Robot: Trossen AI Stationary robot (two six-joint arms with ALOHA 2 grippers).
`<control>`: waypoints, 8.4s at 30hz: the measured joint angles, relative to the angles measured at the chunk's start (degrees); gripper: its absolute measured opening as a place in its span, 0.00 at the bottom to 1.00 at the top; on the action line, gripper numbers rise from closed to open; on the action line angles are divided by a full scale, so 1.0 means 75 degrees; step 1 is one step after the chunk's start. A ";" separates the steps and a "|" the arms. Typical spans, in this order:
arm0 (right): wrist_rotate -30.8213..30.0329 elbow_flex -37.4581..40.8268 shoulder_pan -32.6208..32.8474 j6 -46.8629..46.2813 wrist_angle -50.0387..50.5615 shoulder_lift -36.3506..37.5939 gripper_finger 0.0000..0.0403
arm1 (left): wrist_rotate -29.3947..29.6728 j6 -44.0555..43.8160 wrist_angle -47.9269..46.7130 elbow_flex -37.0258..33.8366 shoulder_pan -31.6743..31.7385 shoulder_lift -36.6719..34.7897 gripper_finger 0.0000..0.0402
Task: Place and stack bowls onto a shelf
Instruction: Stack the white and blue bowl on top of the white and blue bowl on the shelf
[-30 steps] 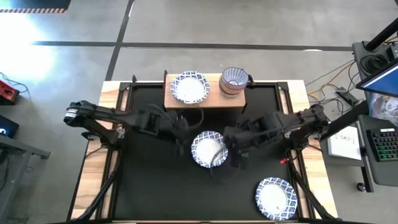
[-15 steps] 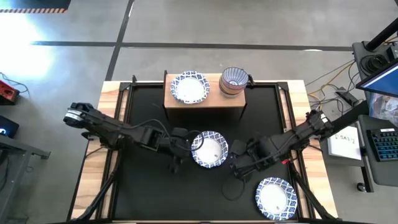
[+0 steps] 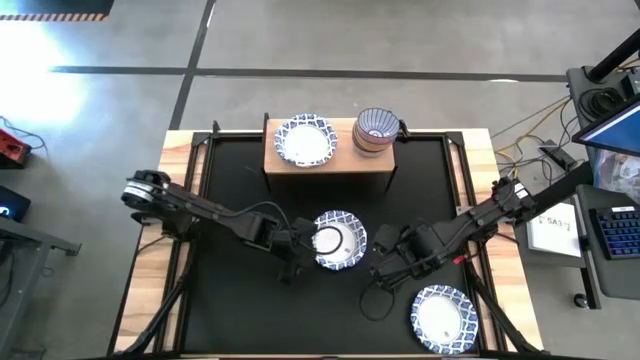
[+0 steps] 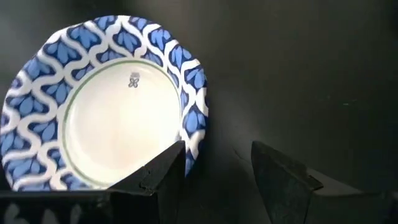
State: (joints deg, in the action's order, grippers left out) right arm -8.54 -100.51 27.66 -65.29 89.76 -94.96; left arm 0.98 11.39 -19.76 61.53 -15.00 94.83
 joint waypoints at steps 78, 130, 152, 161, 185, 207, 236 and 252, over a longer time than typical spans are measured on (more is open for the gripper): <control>-0.0061 0.0006 0.0057 -0.0275 -0.0296 -0.0009 0.58 | 0.3749 0.1381 -0.1922 0.1219 0.3272 -0.2326 0.00; 0.1382 0.0139 0.1167 -0.4792 -0.0539 -0.0055 0.58 | 0.1927 -0.1059 -0.3376 0.2212 0.3081 -0.3225 0.46; 0.2407 0.3384 0.2110 -0.8148 -0.4711 -0.0055 0.58 | 0.0969 -0.0664 -0.2842 0.2120 0.2054 -0.4456 0.46; 0.2410 0.4196 0.2261 -0.8706 -0.5068 -0.0200 0.58 | 0.0975 -0.0386 -0.2868 0.2120 0.2054 -0.4573 0.46; 0.2806 0.4438 0.2261 -0.5852 -0.5449 -0.0597 0.13 | 0.0931 -0.0250 -0.2966 0.2120 0.2054 -0.4468 0.46; 0.1305 0.0765 0.1172 0.1135 -0.5593 -0.0554 0.02 | -0.4915 0.1443 -0.3590 0.2076 0.2050 -0.3787 0.46; 0.0597 -0.1591 -0.0628 0.7220 -0.5611 -0.0562 0.02 | -0.5028 0.1844 -0.2009 0.2075 0.1785 -0.2856 0.46; 0.0595 -0.1591 -0.0845 0.7505 -0.5602 -0.0564 0.02 | -0.4214 0.0524 -0.1448 0.2076 0.1648 -0.2578 0.29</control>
State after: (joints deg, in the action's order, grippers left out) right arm -4.08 -112.44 21.32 -9.01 47.75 -99.19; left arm -30.62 15.32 -30.63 77.10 -2.63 75.50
